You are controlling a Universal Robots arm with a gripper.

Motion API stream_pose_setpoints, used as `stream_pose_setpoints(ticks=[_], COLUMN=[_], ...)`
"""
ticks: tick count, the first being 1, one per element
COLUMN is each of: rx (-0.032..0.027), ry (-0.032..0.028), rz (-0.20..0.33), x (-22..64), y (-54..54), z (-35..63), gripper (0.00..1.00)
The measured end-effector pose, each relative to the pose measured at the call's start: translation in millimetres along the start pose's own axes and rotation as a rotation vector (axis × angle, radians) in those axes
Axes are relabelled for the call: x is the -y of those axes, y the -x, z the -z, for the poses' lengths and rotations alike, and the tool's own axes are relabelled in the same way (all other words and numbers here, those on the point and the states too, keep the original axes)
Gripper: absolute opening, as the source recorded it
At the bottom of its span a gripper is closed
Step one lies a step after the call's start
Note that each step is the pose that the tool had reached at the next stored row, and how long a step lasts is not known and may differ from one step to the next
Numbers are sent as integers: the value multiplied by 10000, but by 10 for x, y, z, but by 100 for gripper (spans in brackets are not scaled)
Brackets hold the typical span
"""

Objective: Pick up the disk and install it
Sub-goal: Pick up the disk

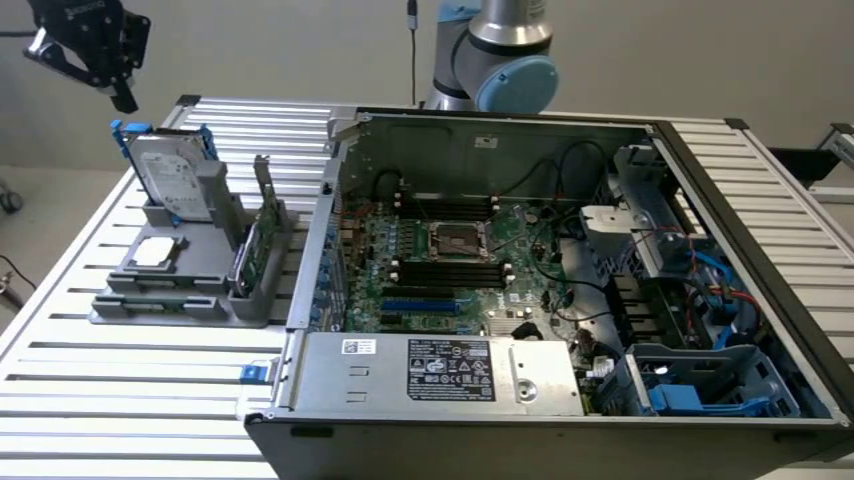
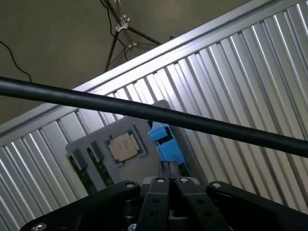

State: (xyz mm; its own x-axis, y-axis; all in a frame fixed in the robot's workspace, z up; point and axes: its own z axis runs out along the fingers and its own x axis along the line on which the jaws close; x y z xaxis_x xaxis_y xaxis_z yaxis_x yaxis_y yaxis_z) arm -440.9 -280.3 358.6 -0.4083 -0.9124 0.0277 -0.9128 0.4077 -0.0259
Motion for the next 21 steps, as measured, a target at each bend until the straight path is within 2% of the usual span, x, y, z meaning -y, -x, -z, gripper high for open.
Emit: stream_pose_setpoints(ticks=[11, 16, 21], rx=[-97, -103, -96], ry=[-136, -171, -187], rz=[1973, 2725, 3069], x=[-1, -7, -32], y=[1, 15, 71], z=[1, 2, -1], gripper=[11, 11, 11])
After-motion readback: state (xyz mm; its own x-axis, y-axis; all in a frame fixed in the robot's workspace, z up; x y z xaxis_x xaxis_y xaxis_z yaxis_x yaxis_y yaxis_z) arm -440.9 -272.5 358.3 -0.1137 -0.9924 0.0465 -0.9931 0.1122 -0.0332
